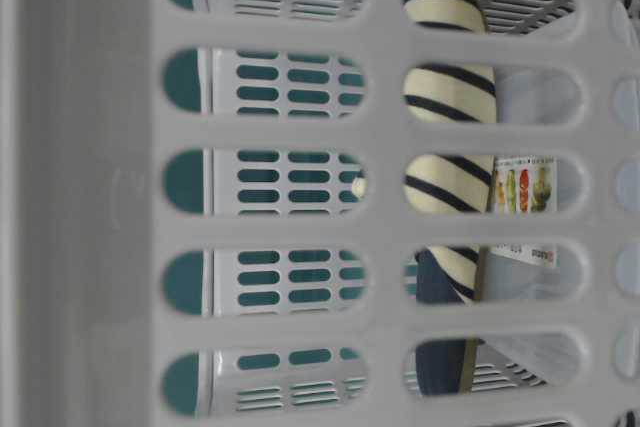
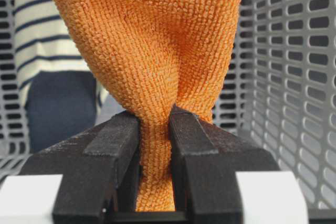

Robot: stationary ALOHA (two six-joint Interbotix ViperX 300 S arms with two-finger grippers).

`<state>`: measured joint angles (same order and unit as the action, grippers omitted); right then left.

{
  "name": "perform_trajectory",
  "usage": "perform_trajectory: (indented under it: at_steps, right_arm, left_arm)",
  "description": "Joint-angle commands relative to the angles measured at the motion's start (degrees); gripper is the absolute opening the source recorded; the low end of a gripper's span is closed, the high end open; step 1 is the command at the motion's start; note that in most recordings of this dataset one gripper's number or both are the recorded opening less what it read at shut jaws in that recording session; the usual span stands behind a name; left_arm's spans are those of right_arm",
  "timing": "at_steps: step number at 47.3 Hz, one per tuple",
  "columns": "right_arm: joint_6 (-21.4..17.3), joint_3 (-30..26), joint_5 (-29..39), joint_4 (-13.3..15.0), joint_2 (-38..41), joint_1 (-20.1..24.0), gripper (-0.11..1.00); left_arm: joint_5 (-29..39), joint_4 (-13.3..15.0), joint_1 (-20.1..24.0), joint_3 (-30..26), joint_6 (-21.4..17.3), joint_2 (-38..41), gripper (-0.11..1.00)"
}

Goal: Pick up the orange cloth from the shopping basket with the left arm.
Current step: 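Lift the orange cloth upward out of the basket with the left gripper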

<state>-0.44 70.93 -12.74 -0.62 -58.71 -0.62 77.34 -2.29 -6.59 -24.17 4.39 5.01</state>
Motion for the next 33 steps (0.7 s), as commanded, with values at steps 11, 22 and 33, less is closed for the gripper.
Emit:
perform_trajectory:
  at_steps: [11,22,33]
  right_arm:
    - [0.0,-0.4,-0.2,-0.2,0.3,-0.1,0.00]
    - [0.0,-0.4,-0.2,-0.2,0.2,-0.1,0.00]
    - [0.0,-0.4,-0.2,-0.2,0.1,-0.1,0.00]
  left_arm:
    - [-0.2,-0.2,0.1,-0.1,0.0,-1.1,0.12]
    - [-0.2,-0.2,0.1,0.4,0.0,-1.1,0.12]
    - [-0.2,-0.3,0.3,0.3,0.0,-1.1,0.12]
